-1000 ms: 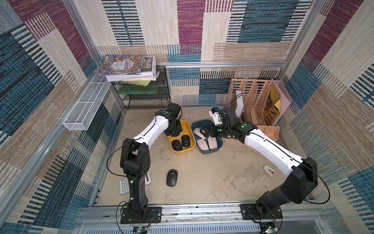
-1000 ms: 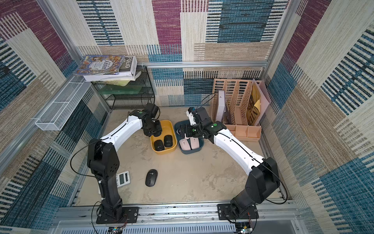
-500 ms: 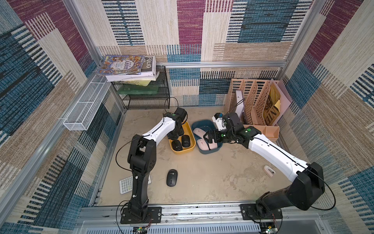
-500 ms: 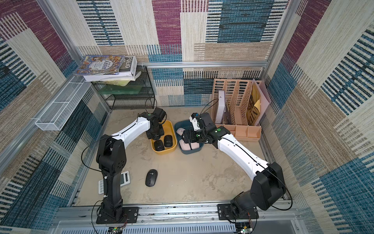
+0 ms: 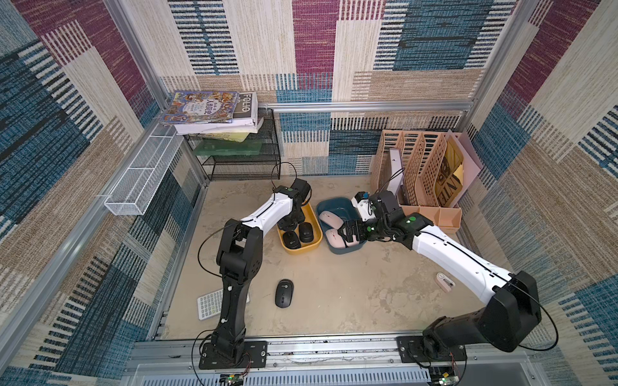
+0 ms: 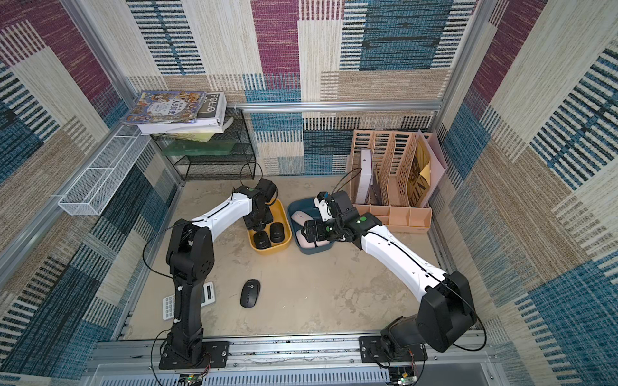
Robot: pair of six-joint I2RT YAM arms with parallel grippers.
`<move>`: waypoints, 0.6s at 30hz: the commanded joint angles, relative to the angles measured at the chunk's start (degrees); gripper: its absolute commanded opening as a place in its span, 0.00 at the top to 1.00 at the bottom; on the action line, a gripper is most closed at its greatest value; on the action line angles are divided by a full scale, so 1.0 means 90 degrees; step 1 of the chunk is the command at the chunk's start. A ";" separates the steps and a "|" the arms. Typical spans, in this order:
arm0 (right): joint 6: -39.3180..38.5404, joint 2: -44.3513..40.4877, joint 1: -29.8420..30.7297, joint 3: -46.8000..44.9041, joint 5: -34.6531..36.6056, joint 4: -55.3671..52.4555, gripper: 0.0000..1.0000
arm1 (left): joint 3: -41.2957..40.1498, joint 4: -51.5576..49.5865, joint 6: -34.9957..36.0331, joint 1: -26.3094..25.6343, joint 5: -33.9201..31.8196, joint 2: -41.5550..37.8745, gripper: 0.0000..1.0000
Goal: Place the mice by color into the storage box
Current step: Place the mouse in the storage box.
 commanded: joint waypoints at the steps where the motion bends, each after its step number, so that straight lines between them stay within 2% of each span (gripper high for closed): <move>1: -0.0077 -0.0056 0.0002 -0.0055 -0.0064 0.0113 0.04 | 0.0115 -0.0069 0.0001 -0.0010 -0.0037 0.0013 0.31; 7: -0.0087 -0.0157 -0.0003 -0.0166 -0.0069 0.0100 0.04 | 0.0346 -0.0312 0.0070 -0.0008 -0.0045 -0.0037 0.28; 10: -0.0087 -0.0273 0.0004 -0.0181 -0.0050 0.0082 0.04 | 0.0421 -0.0315 0.0126 -0.0070 0.0009 -0.0414 0.28; 14: -0.0097 -0.0377 -0.0008 -0.0198 -0.0014 0.0046 0.04 | 0.0219 -0.0304 0.0275 -0.0191 0.0129 -0.1292 0.27; 18: -0.0077 -0.0501 -0.0012 -0.0324 -0.0020 0.0065 0.04 | -0.1015 0.0051 0.0585 -0.0338 0.0526 -0.2794 0.27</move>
